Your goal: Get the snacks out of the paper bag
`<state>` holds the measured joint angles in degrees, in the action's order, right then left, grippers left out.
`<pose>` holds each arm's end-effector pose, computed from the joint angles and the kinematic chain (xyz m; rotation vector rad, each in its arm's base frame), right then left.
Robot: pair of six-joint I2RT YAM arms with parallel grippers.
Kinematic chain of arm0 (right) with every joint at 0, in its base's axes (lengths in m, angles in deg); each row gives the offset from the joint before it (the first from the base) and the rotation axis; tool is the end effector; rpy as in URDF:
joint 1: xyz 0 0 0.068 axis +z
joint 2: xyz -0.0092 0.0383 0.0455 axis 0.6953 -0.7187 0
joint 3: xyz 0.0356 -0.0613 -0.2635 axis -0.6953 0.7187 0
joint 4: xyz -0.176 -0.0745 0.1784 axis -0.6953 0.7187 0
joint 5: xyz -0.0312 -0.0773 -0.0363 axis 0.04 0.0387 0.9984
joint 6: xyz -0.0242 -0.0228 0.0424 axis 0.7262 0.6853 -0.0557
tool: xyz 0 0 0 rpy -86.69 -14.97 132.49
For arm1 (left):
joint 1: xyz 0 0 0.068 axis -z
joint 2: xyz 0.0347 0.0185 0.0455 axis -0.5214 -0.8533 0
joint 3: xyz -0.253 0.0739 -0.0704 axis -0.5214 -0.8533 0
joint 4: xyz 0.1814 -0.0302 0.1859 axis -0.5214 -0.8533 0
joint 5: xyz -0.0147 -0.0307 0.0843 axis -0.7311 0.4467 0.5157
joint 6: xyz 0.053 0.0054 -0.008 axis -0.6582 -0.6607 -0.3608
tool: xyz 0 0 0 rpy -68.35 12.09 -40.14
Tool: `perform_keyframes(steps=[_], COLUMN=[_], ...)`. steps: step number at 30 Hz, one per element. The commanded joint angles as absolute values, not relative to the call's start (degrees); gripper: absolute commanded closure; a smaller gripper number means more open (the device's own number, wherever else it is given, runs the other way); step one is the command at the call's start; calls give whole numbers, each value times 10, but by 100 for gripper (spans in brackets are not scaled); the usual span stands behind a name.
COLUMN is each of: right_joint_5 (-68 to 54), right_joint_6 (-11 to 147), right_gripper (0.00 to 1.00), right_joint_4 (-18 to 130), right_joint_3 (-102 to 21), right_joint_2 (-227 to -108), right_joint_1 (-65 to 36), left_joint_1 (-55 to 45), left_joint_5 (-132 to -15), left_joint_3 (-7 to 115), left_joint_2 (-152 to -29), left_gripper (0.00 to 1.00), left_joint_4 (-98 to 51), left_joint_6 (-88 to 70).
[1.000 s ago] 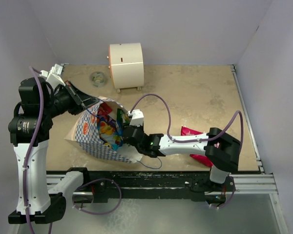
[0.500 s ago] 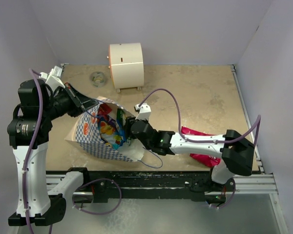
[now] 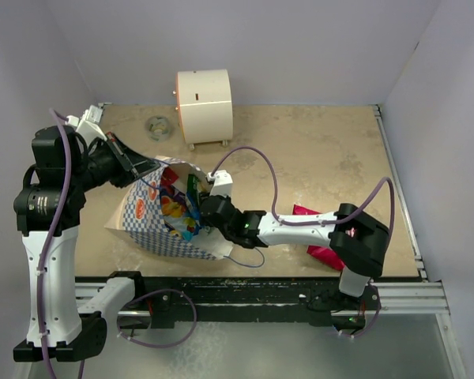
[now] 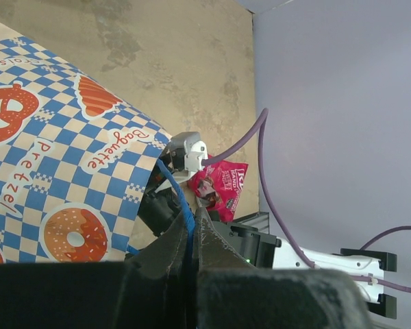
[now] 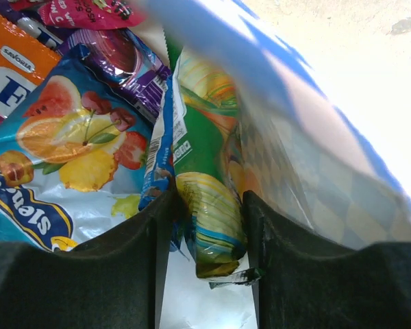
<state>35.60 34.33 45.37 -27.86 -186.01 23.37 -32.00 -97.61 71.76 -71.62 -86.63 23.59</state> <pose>0.1679 0.3511 0.2282 -0.0848 1.9984 0.6168 0.1354 -0.0178 0.4710 -0.4567 2.0861 -1.0429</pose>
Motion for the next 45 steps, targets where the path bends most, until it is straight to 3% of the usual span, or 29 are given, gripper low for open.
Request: perform_keyframes(steps=[1, 7, 10, 23, 31, 39, 45], right_joint_5=[350, 323, 301, 202, 161, 360, 552], right_joint_6=[371, 401, 417, 466, 506, 482, 401], right_gripper=[55, 89, 96, 100, 100, 100, 100], right_joint_4=[447, 447, 451, 497, 575, 721, 852], right_joint_3=[-314, -323, -330, -317, -254, -243, -278], right_joint_2=[-1838, -1811, -1798, -1649, -1481, -1353, -1383], right_joint_1=[229, 229, 229, 229, 230, 229, 190], left_joint_1=[-318, -318, -319, -319, -319, -319, -319], left_joint_5=[-968, -959, -954, -919, -900, -888, -892], left_joint_3=[738, 735, 732, 739, 734, 728, 726], left_joint_2=[-717, -714, -712, -708, -706, -698, -695], left_gripper=[100, 100, 100, 100, 100, 100, 100], left_joint_4=[-848, -850, -850, -855, -846, -845, -842], left_joint_6=[226, 222, 221, 198, 185, 176, 179])
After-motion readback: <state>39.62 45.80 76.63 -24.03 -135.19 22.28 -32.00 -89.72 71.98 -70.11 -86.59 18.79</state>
